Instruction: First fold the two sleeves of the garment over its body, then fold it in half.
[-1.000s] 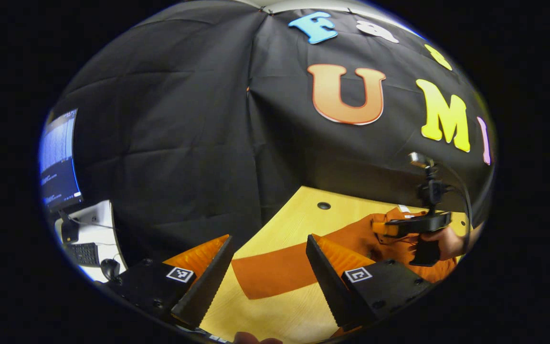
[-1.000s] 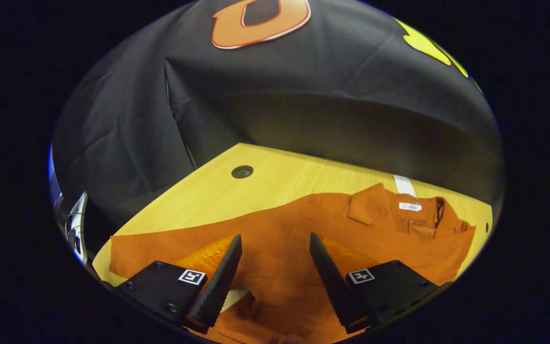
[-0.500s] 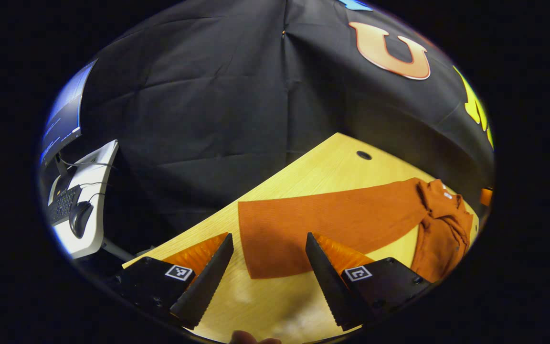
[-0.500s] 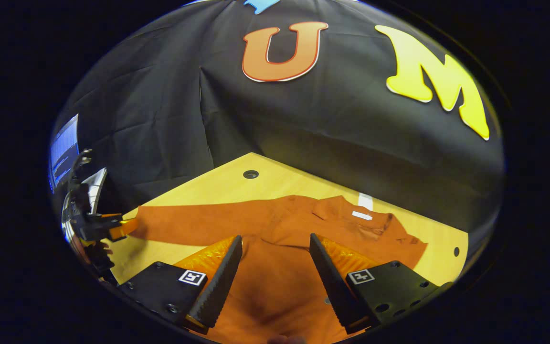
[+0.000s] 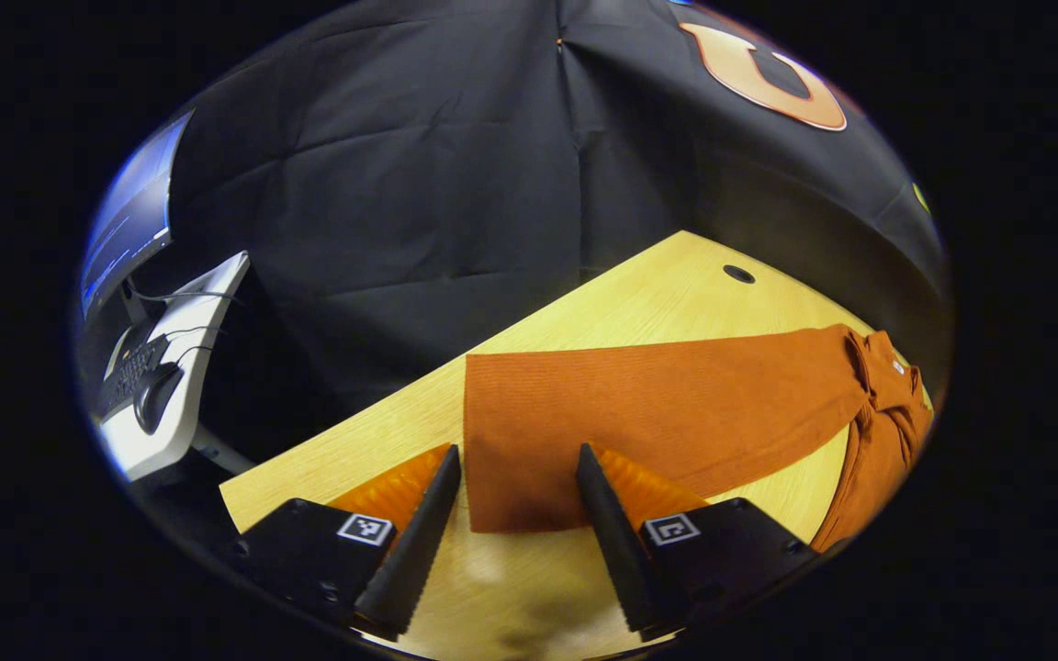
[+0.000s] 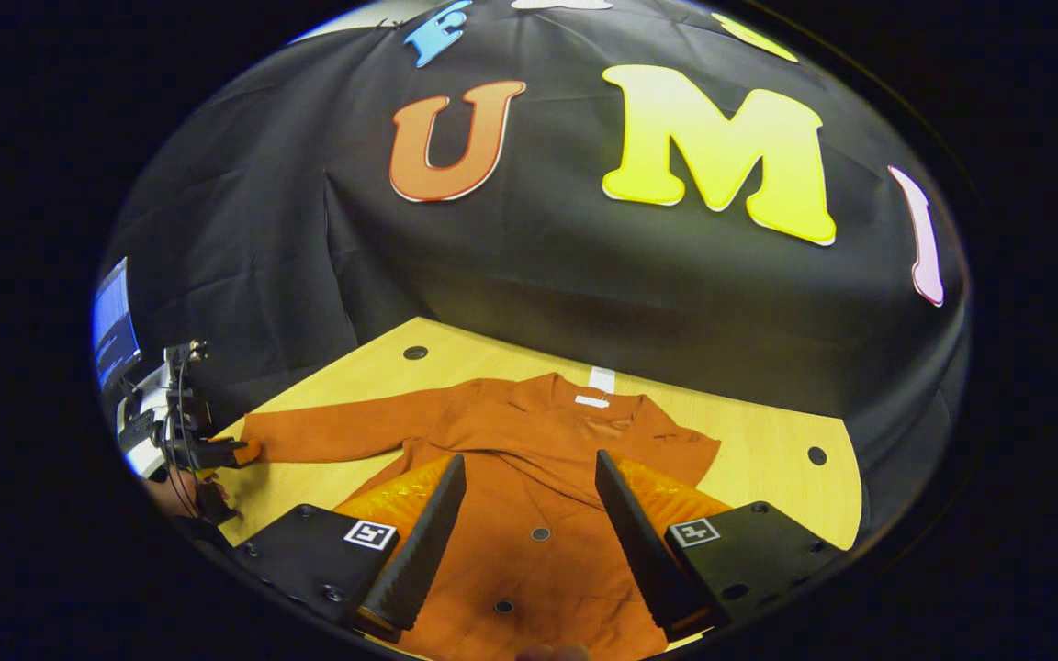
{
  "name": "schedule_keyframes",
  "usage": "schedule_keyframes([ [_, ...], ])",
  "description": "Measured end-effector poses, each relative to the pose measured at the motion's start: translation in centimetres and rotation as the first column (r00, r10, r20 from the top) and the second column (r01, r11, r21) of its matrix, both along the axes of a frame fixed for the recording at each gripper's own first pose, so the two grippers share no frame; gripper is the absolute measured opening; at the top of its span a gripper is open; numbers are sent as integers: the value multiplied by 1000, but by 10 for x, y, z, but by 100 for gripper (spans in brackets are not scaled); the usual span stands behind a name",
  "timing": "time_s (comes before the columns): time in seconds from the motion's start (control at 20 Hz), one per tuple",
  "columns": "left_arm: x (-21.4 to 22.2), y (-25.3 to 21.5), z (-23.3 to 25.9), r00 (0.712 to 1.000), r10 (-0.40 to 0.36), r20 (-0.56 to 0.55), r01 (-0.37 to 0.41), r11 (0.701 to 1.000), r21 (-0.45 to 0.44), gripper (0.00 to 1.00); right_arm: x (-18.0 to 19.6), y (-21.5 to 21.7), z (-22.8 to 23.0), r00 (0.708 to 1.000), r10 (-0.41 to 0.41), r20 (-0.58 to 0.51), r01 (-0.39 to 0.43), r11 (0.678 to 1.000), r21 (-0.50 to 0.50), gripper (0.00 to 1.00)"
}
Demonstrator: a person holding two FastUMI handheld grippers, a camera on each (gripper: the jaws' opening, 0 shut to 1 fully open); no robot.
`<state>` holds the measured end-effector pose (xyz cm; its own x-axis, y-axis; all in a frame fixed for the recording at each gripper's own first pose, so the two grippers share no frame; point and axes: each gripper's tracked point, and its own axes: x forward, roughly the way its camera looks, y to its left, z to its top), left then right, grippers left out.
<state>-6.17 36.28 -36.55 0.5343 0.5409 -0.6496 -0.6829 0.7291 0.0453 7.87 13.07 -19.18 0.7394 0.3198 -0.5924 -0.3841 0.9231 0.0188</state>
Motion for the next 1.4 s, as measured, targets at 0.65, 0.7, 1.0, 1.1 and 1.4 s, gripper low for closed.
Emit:
schedule_keyframes([
  [0.65,57,-10,57,988,-106,114,112,993,-47,3,-22,-45,63,992,-58,112,50,996,70,92],
  [0.7,73,-15,73,981,-142,134,148,988,-34,3,-27,-48,63,992,-68,106,58,994,90,89],
  [1.0,168,-84,178,907,-348,239,346,937,51,3,-54,-83,70,980,-174,95,151,965,214,95],
  [1.1,200,-117,202,871,-425,246,417,905,86,3,-60,-112,74,968,-230,105,202,953,228,95],
  [1.4,279,-267,232,730,-645,225,626,764,157,2,-84,-208,93,904,-402,147,362,901,238,97],
])
